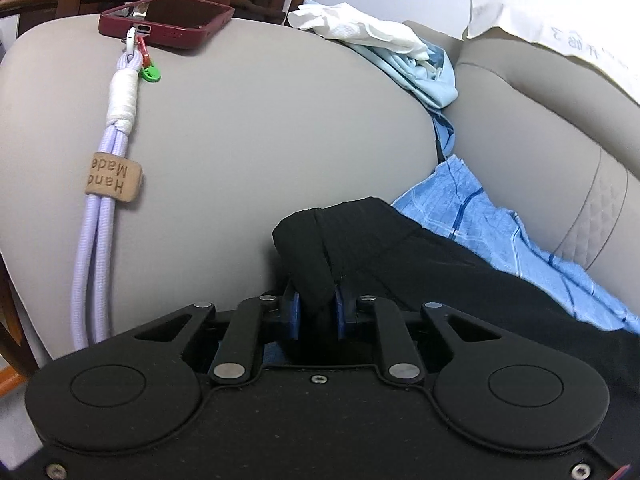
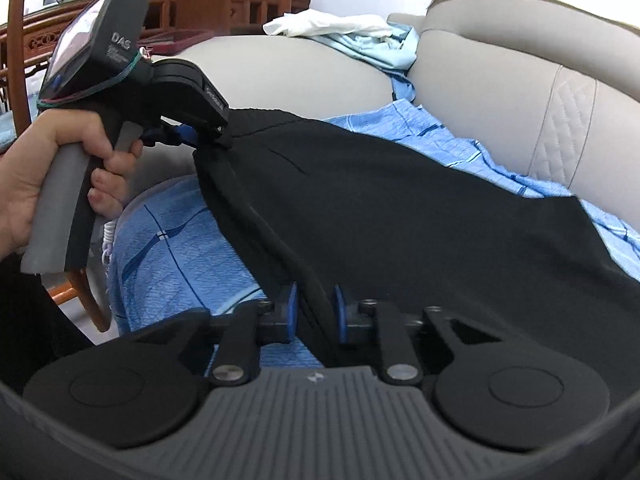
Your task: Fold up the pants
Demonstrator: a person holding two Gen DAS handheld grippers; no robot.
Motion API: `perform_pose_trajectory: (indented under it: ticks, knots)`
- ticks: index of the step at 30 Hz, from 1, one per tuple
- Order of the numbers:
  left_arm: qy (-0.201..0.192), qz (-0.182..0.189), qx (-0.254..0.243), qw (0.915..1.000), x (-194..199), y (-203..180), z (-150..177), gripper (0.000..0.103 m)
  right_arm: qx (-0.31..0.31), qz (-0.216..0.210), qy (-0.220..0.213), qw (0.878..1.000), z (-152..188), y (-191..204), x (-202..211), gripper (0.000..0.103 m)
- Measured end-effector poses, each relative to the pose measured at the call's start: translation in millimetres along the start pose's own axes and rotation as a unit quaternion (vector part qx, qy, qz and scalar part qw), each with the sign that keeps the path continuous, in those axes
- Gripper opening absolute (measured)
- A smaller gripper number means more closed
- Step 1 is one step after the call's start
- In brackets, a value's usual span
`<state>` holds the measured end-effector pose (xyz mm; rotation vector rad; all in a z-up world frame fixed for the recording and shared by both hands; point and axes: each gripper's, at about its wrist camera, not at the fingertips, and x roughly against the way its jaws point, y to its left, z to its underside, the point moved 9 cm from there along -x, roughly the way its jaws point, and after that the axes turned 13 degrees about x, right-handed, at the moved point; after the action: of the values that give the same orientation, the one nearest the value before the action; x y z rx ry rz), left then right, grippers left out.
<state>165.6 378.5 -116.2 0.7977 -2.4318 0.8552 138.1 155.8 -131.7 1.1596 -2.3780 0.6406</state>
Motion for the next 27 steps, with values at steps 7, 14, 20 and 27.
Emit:
perform_pose_trajectory:
  ticks: [7,14,20,27]
  knots:
    - [0.014,-0.029,-0.037,0.9988,-12.5,-2.5,10.9,0.022,-0.016,-0.004,0.003,1.0,2.4,2.2,-2.9,0.027]
    - [-0.011,0.016,0.005,0.9998,4.0,-2.7,4.6,0.043,-0.04,-0.061,-0.051,0.996,-10.6,-6.5,20.2,0.088]
    - [-0.087,0.041,0.006,0.9953,35.3,-7.8,-8.2,0.062,-0.068,0.054,-0.056,0.995,-26.2,-86.4,8.8,0.089]
    - [-0.1,0.109,-0.03,0.9885,52.8,-40.9,-0.6,0.062,-0.093,0.139,-0.003,0.986,-16.1,-161.2,-27.7,0.083]
